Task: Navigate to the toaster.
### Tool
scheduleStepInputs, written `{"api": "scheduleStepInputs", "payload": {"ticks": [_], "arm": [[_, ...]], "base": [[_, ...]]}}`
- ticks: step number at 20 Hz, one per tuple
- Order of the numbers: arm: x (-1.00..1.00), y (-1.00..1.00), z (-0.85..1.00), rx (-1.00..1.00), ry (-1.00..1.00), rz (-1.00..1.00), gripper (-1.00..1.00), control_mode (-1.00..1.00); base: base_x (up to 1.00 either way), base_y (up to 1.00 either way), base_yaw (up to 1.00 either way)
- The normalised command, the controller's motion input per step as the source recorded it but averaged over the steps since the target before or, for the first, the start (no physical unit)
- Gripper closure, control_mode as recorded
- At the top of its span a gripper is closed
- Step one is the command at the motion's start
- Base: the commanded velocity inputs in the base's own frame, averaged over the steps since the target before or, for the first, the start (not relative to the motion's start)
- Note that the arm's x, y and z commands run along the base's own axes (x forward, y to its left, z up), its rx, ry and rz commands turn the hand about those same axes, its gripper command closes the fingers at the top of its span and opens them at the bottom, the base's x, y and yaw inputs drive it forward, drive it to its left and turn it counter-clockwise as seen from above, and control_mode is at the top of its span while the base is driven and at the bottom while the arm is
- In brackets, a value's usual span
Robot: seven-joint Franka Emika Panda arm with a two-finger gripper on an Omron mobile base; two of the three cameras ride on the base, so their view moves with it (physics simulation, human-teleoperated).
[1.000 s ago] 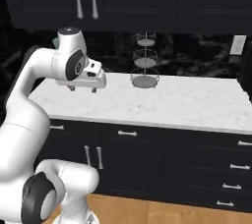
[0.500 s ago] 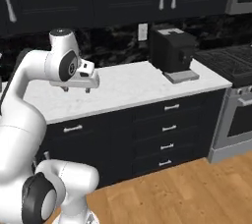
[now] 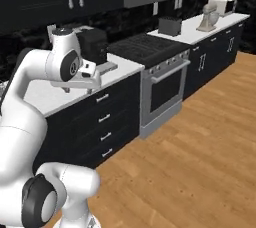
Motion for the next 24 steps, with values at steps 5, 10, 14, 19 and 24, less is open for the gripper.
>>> {"api": "scheduleStepInputs", "payload": {"ticks": [5, 10, 14, 19, 24], "arm": [[0.0, 0.0, 0.0, 0.0, 0.0, 0.0, -1.0, 1.0], [0.0, 0.0, 0.0, 0.0, 0.0, 0.0, -1.0, 1.0], [0.0, 0.0, 0.0, 0.0, 0.0, 0.0, -1.0, 1.0], [0.0, 0.0, 0.0, 0.0, 0.0, 0.0, -1.0, 1.0], [0.0, 0.0, 0.0, 0.0, 0.0, 0.0, -1.0, 1.0]], "base": [[0.32, 0.0, -0.57], [0.53, 0.0, -0.37], [0.52, 0.0, -0.18], [0.66, 0.0, -0.14], [0.8, 0.0, -0.14]]}}
